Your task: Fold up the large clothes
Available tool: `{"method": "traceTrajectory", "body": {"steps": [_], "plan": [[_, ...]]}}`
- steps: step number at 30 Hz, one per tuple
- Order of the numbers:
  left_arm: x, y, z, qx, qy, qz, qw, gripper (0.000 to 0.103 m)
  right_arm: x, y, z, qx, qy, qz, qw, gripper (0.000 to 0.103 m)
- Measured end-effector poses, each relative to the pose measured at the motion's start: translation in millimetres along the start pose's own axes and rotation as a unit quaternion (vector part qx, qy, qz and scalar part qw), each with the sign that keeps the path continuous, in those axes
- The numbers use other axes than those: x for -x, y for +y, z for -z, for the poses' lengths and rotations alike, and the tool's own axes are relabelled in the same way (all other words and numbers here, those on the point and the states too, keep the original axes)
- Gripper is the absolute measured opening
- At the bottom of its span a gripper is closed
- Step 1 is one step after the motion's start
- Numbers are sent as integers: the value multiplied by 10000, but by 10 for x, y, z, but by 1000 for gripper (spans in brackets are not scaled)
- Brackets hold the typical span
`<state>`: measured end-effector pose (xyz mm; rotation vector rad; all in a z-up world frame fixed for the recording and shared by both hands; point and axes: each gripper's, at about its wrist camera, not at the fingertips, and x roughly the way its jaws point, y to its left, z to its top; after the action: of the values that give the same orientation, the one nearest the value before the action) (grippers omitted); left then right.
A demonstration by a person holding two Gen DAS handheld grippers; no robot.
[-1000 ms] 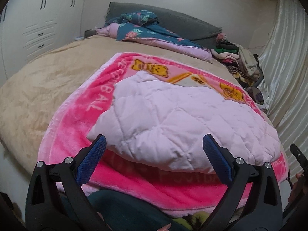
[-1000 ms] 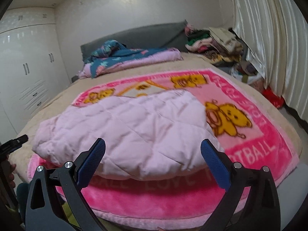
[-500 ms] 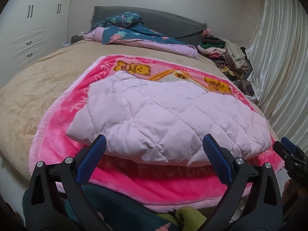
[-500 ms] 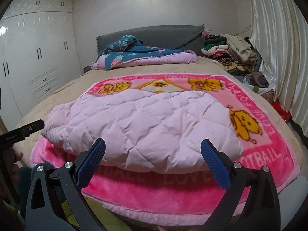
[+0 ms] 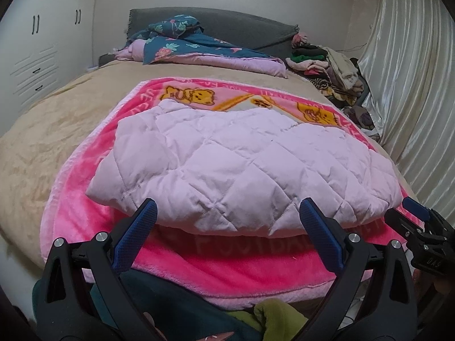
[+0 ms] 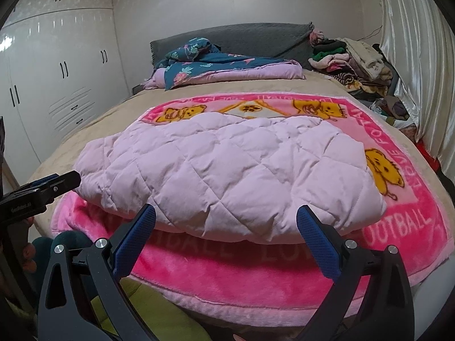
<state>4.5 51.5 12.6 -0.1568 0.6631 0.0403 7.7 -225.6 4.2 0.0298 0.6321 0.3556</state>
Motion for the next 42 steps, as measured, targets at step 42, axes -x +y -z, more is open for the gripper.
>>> {"method": "traceTrajectory", "body": {"steps": [42], "plan": [[23, 31, -2, 12, 7, -68, 10000, 94, 14, 9, -22, 13, -17, 6, 10000, 99]]}}
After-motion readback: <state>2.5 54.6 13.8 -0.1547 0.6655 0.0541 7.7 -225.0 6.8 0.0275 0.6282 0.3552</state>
